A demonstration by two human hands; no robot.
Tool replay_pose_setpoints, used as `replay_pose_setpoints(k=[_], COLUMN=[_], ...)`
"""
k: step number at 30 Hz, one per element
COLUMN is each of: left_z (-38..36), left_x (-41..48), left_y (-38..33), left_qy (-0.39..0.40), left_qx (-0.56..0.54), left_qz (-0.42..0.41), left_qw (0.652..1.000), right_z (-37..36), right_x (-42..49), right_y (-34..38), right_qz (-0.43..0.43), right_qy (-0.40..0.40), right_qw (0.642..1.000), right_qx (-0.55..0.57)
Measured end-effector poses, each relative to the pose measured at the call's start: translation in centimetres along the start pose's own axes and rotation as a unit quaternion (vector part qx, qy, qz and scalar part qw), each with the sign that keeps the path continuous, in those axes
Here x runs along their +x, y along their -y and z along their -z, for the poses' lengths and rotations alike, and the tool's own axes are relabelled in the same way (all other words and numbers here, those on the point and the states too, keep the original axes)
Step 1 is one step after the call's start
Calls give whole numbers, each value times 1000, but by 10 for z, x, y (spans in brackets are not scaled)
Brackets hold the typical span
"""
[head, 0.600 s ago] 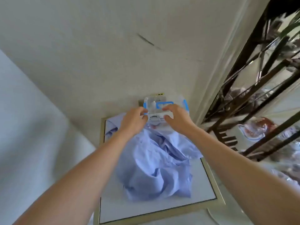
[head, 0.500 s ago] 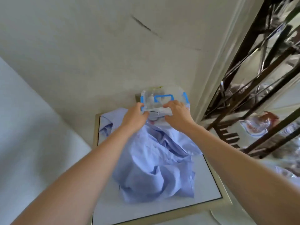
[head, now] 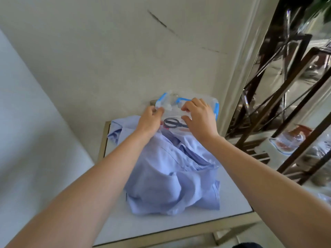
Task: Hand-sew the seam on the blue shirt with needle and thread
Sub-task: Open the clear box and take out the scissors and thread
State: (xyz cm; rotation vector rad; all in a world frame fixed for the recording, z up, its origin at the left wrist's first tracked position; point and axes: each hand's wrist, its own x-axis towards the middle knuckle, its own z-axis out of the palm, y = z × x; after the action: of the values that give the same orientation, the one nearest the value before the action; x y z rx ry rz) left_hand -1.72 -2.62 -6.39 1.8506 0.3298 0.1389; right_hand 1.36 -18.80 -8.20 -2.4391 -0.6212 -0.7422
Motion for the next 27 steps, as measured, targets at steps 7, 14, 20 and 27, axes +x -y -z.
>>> replay_pose_setpoints(k=[7, 14, 20, 27], left_z=[1, -7, -12, -15], left_x=[-61, -110, -124, -133], left_y=[-31, -7, 6, 26], left_qy=[-1, 7, -29, -61], left_qx=[-168, -174, -104, -53], left_qz=[95, 161, 139, 137], left_qw=[981, 972, 984, 987], right_z=[50, 73, 98, 89], right_x=[-25, -71, -94, -123], right_y=[46, 64, 45, 8], right_qz=[0, -21, -103, -282], right_qy=[66, 189, 204, 297], right_qw=[998, 981, 972, 906], right_qx=[6, 42, 47, 104])
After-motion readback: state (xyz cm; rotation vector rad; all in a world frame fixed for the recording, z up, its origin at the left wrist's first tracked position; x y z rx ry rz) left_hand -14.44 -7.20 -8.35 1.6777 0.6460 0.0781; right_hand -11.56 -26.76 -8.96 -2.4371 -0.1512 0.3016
